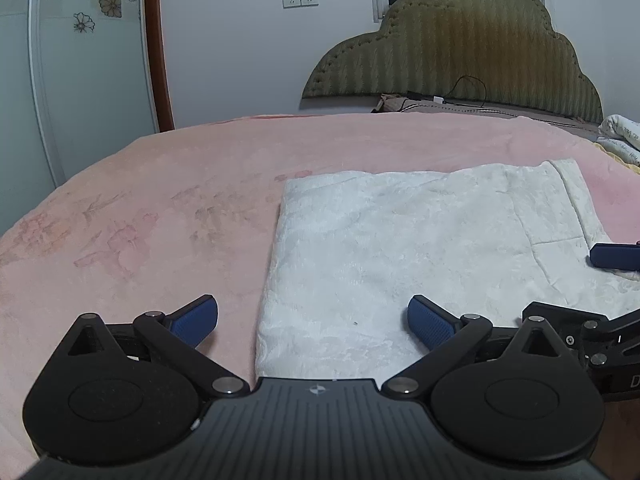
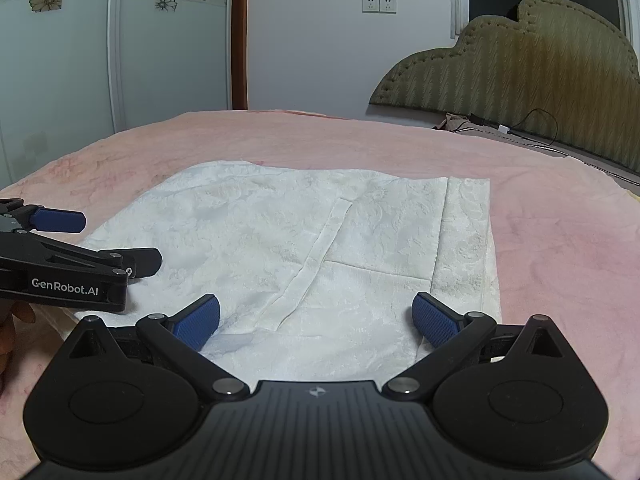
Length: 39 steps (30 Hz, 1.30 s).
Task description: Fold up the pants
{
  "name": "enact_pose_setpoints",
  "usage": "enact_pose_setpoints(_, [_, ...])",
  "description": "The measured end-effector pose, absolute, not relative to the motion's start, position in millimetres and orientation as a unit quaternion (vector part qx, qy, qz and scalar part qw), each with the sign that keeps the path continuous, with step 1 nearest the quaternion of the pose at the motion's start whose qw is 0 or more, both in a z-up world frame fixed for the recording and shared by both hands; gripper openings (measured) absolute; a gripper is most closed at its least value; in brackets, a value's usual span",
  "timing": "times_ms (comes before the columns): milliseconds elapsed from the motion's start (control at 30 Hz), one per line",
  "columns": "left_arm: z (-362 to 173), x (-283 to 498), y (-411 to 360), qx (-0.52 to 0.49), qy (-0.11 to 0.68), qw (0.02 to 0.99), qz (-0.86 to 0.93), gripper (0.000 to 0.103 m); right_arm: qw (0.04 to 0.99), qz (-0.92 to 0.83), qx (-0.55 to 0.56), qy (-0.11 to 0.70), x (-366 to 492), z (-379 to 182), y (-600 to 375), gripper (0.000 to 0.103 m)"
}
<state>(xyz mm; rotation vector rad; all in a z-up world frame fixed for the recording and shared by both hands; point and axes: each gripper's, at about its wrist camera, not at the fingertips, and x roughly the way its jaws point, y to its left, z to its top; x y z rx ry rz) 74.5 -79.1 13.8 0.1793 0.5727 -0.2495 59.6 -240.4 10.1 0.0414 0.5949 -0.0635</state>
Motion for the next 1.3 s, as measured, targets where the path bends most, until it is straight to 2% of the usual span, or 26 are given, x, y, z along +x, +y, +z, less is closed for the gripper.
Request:
enact_pose_setpoints(333, [13, 77, -76, 0.079, 0.288, 0.946, -0.125, 0.103, 0.956, -0.103, -0.028, 0.272, 50, 13, -226, 0.103])
enact_pose_setpoints(600, [12, 76, -75, 0.072, 0.292, 0.945, -0.126, 0.103, 0.954, -0.082, 0.022, 0.288, 55, 10, -244, 0.103])
enact_pose_setpoints(1300, [7, 87, -62, 0.024, 0.317, 0.938, -0.134, 0.103, 0.954, -0.082, 0.024, 0.287, 56, 9, -244, 0.103])
